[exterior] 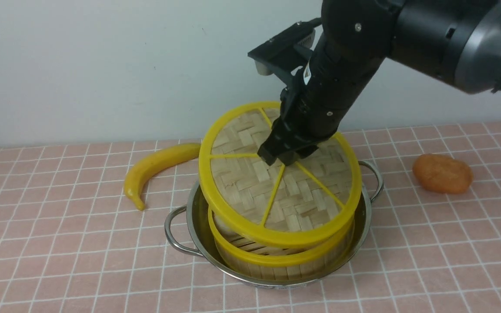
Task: Place the steamer in the pot on the pink tablecloth, and put the lid on the steamer.
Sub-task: 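Place the bamboo steamer lid onto the steamer basket in the pot with the right gripper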
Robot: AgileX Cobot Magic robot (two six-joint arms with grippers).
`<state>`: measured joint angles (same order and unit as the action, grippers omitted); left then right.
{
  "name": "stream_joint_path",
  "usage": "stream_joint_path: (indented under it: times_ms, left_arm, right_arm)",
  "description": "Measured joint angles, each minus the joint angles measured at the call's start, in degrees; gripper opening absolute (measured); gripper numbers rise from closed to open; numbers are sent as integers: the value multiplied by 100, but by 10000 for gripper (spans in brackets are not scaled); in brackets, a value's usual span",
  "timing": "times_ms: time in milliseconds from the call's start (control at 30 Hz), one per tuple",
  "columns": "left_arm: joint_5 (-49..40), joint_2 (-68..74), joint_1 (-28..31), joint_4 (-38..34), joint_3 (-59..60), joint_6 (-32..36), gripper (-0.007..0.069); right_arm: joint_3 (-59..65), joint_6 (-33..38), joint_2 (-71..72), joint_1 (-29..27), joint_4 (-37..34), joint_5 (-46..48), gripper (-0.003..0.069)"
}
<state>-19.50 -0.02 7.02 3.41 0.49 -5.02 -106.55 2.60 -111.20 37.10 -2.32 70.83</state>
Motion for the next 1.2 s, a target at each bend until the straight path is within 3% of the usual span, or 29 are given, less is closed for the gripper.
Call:
stream_joint_path:
  times_ms: [633,1200]
  left_arm:
    - [0,0,0,0,0,0,243]
    - [0,0,0,0,0,0,243]
  right_arm:
    - [0,413,-402,0,263,-5,148]
    - [-6,782,-402,2,-11,-5,148]
